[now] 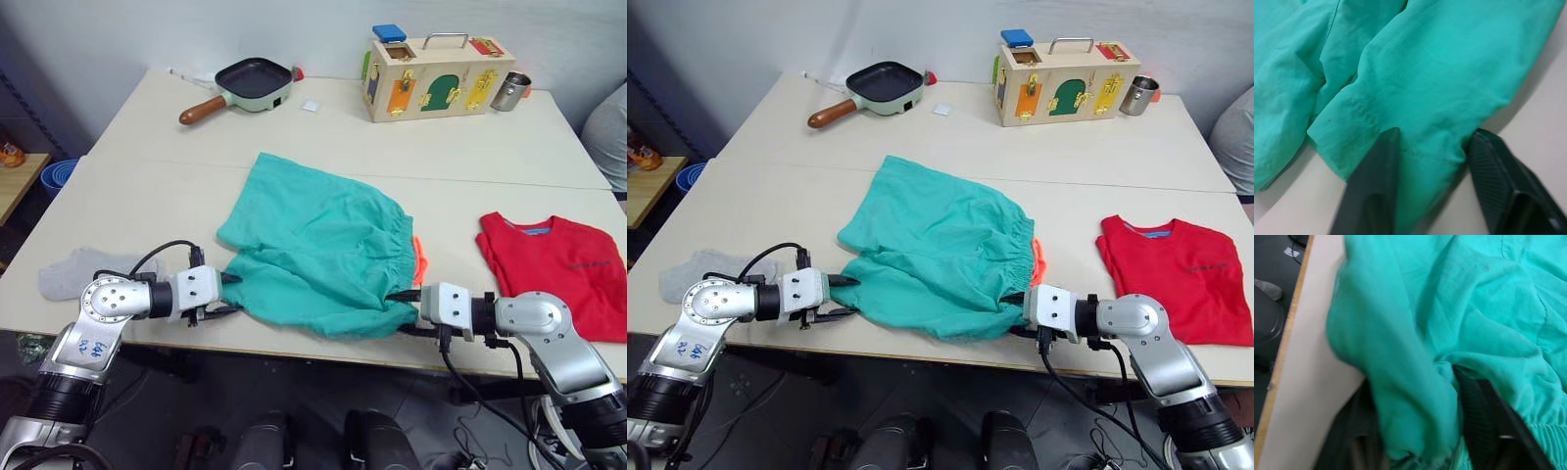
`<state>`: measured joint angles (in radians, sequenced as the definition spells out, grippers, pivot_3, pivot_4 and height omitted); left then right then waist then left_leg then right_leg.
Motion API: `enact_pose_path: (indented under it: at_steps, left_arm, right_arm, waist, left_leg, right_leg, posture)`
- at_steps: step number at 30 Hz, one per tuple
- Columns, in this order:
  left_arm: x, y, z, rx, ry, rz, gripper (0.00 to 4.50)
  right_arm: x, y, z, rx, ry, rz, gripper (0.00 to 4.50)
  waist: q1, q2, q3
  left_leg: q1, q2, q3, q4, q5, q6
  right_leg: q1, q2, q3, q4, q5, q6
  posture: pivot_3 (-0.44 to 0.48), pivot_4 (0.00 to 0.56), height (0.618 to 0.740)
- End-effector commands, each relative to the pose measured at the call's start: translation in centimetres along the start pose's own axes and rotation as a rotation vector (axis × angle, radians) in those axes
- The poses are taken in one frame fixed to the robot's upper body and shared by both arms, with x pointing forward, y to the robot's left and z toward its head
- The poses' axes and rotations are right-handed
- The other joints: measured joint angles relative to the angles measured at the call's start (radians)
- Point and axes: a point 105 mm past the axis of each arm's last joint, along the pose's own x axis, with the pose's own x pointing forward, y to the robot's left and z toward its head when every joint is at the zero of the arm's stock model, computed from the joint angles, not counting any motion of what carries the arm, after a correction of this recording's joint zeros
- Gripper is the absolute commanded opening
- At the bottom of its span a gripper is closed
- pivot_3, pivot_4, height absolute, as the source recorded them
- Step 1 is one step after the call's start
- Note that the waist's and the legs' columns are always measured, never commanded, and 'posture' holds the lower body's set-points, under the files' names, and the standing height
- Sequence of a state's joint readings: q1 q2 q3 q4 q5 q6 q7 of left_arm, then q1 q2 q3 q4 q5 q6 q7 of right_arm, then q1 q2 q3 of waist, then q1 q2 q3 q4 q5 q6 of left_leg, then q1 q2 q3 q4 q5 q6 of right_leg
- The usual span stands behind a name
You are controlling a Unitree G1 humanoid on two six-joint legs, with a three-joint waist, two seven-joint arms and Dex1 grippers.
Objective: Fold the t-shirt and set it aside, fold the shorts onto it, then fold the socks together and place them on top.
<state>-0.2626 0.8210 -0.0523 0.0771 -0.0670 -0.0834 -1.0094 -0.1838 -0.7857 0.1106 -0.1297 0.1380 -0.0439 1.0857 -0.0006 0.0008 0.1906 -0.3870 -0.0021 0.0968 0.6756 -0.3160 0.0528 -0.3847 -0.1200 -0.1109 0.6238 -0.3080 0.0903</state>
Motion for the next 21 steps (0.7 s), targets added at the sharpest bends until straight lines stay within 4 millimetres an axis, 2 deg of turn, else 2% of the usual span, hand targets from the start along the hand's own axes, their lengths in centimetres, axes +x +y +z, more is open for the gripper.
enact_pose_path:
  at_steps: [1,3,4,7,10,16,20,21]
  left_arm:
    - [-0.5,-2.6,-1.4,-0.153,0.044,-0.139,1.06]
    - [-0.8,-3.6,0.2,-0.201,-0.022,-0.209,0.45]
    - [-1.2,-4.2,1.0,-0.216,-0.053,-0.25,0.05]
    - [-2.6,-5.5,3.5,-0.254,-0.131,-0.346,0.02]
    - [-3.8,-6.7,5.2,-0.325,-0.157,-0.418,0.02]
    - [-5.9,-9.5,6.4,-0.482,-0.125,-0.568,0.02]
    - [-7.8,-8.9,8.2,-0.652,-0.197,-0.575,0.02]
    - [-8.5,-8.2,8.6,-0.673,-0.204,-0.565,0.02]
  right_arm:
    - [-1.6,-0.8,-0.3,-0.055,0.026,0.003,0.6]
    - [-2.3,-0.4,-0.4,-0.067,0.023,0.064,0.03]
    - [-2.8,-0.2,-0.4,-0.07,0.023,0.098,0.0]
    - [-4.6,0.5,-0.5,-0.065,0.024,0.193,0.0]
    - [-5.6,0.8,-1.1,-0.06,0.041,0.221,0.0]
    - [-6.8,2.1,-2.9,-0.015,0.066,0.252,0.0]
    - [-7.0,2.4,-2.4,0.042,0.027,0.249,0.0]
    - [-7.2,2.2,-1.9,0.064,0.008,0.244,0.0]
  waist:
    - [-0.002,0.001,-0.001]
    - [-0.009,0.002,-0.001]
    - [-0.01,0.002,-0.001]
    - [-0.009,0.002,0.0]
    - [-0.005,0.002,0.0]
    - [-0.002,0.005,0.001]
    - [-0.002,0.005,0.002]
    - [-0.002,0.006,0.002]
  left_leg:
    - [0.001,0.0,0.0,0.0,0.0,0.0]
    - [0.001,0.0,0.001,-0.002,0.0,0.0]
    - [0.002,0.0,0.001,-0.004,0.0,0.0]
    - [0.002,0.0,0.001,-0.008,0.001,0.0]
    - [0.001,0.001,0.0,-0.008,0.001,0.0]
    - [0.005,0.001,-0.002,-0.008,0.001,0.0]
    - [0.005,0.001,-0.003,-0.008,0.002,0.0]
    - [0.005,0.001,-0.003,-0.008,0.002,-0.001]
  right_leg:
    - [0.001,0.0,0.0,0.0,0.0,0.0]
    - [0.0,0.0,0.001,-0.001,0.0,0.0]
    - [0.0,0.0,0.001,-0.002,0.0,0.0]
    - [0.001,0.001,0.0,-0.002,0.0,0.0]
    - [0.002,0.001,0.0,-0.003,0.0,0.0]
    - [0.008,0.001,-0.002,-0.011,0.0,0.0]
    - [0.008,0.001,-0.002,-0.011,0.0,-0.001]
    - [0.008,0.001,-0.002,-0.011,0.0,-0.001]
  posture:
    - [0.0,0.15,0.74]
    - [0.0,0.15,0.74]
    - [0.0,0.15,0.74]
    - [0.0,0.15,0.74]
    - [0.0,0.15,0.74]
    - [0.0,0.15,0.74]
    - [0.0,0.15,0.74]
    - [0.0,0.15,0.74]
